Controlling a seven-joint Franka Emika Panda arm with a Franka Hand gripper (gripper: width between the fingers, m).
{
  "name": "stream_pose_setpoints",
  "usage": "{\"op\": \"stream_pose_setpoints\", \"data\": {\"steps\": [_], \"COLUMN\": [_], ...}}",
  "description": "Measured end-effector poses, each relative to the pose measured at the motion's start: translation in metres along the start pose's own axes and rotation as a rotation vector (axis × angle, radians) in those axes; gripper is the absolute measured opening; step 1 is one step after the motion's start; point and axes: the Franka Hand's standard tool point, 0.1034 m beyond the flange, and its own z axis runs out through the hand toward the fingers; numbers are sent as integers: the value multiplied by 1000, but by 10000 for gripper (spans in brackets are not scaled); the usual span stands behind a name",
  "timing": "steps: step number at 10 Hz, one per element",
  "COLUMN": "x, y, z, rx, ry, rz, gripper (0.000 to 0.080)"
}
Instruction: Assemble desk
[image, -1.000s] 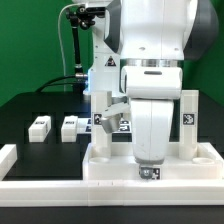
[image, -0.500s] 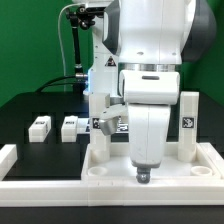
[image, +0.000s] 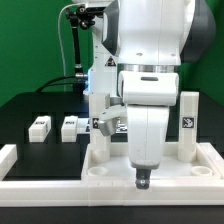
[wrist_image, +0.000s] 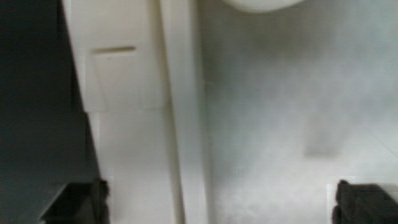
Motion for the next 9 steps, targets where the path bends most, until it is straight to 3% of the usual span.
{"op": "stream_pose_setpoints", "data": {"steps": [5,6,7,8,9], "x": [-3,-18,-34,-47,-61], "y": [1,3,10,19,30], "z": [-2,-21,-52,-73,-85], "rx": [4,52,79,88,79], "ry": [-3,-27,-47,-62,-72], "rz": [5,22,52,77,86], "gripper": [649,649,649,649,649]}}
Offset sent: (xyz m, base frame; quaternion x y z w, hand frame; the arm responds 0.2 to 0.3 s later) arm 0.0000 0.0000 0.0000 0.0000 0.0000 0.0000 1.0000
